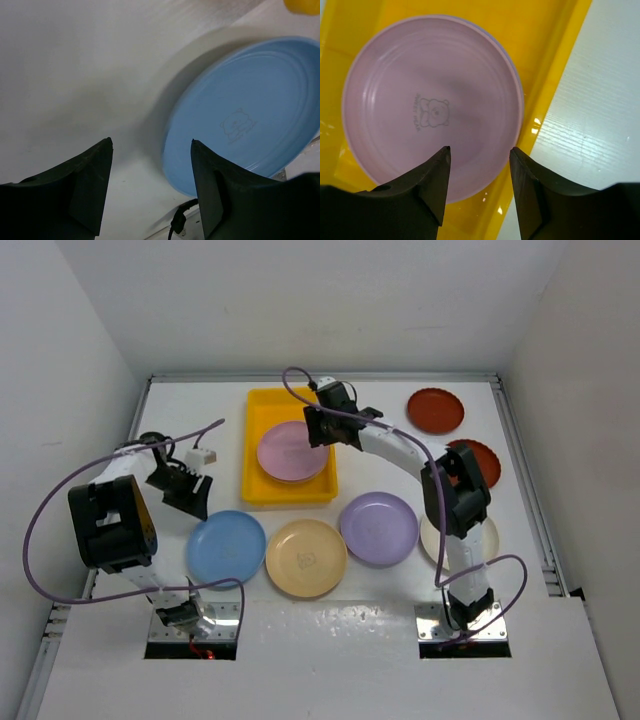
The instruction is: Place the plates into the plastic bin on the countertop
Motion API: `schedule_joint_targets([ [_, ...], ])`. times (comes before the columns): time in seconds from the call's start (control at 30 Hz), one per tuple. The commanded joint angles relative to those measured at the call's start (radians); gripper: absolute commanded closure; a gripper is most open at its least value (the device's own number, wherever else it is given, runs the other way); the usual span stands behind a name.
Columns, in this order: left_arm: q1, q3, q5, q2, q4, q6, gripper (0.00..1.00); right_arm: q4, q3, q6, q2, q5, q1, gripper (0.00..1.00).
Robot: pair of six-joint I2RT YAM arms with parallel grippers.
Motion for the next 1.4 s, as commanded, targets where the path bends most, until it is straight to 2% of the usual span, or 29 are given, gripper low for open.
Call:
schedule_joint_targets([
  [0.0,-0.012,-0.052,0.019,-0.031,0.02,0.064,0.34,0.013,-0.036,0.001,-0.082,0.018,0.029,0.5],
  [0.13,-0.035,-0.133,-0.021,-0.031,0.052,0.09,0.34,0.062,-0.15,0.025,-0.205,0.017,0.032,0.5],
  [0.2,-0.044,-0.184,-0.052,-0.017,0.118,0.066,0.34,0.102,-0.213,0.036,-0.242,0.032,0.032,0.5],
  [0.27,-0.056,-0.224,-0.122,0.012,0.185,0.031,0.42,0.125,-0.28,0.044,-0.3,0.052,0.035,0.5],
  [0.33,-0.057,-0.233,-0.17,0.022,0.21,-0.003,0.55,0.128,-0.326,0.052,-0.344,0.063,0.03,0.5],
  [0.37,-0.057,-0.233,-0.179,0.032,0.221,-0.013,0.76,0.129,-0.336,0.058,-0.355,0.077,0.029,0.5],
  [0.43,-0.044,-0.212,-0.179,0.022,0.221,-0.013,1.0,0.132,-0.369,0.059,-0.392,0.08,0.03,0.5],
  [0.57,0.026,-0.12,-0.109,-0.043,0.167,0.07,1.0,0.119,-0.396,0.082,-0.429,0.074,0.018,0.5],
  [0.63,0.092,-0.035,-0.052,-0.076,0.081,0.181,1.0,0.11,-0.417,0.094,-0.45,0.068,0.01,0.5],
  [0.83,0.268,0.227,0.095,-0.051,-0.081,0.312,1.0,0.096,-0.526,0.108,-0.525,0.081,-0.028,0.5],
  [0.9,0.301,0.328,0.169,-0.002,-0.118,0.313,1.0,0.09,-0.544,0.111,-0.549,0.089,-0.042,0.5],
  [1.03,0.322,0.497,0.35,0.083,-0.092,0.118,1.0,0.077,-0.607,0.136,-0.607,0.104,-0.071,0.5],
  [1.07,0.322,0.525,0.441,0.083,-0.069,0.001,1.0,0.074,-0.618,0.134,-0.61,0.104,-0.082,0.5],
  [1.13,0.281,0.571,0.505,0.086,0.065,-0.141,1.0,0.057,-0.633,0.137,-0.633,0.117,-0.091,0.5],
  [1.17,0.223,0.571,0.52,0.074,0.13,-0.295,1.0,0.053,-0.644,0.134,-0.634,0.124,-0.094,0.5],
  [1.2,0.185,0.571,0.52,0.062,0.193,-0.36,1.0,0.048,-0.649,0.137,-0.638,0.132,-0.097,0.5],
  [1.23,0.142,0.562,0.498,0.049,0.293,-0.409,1.0,0.042,-0.653,0.136,-0.653,0.136,-0.099,0.5],
  [1.27,0.043,0.562,0.465,0.04,0.326,-0.46,1.0,0.037,-0.67,0.139,-0.657,0.153,-0.105,0.5],
  [1.3,-0.009,0.562,0.377,0.04,0.343,-0.471,1.0,0.033,-0.673,0.141,-0.662,0.156,-0.108,0.5],
  [1.37,-0.129,0.572,0.301,0.069,0.353,-0.493,1.0,0.024,-0.701,0.153,-0.681,0.176,-0.119,0.5],
])
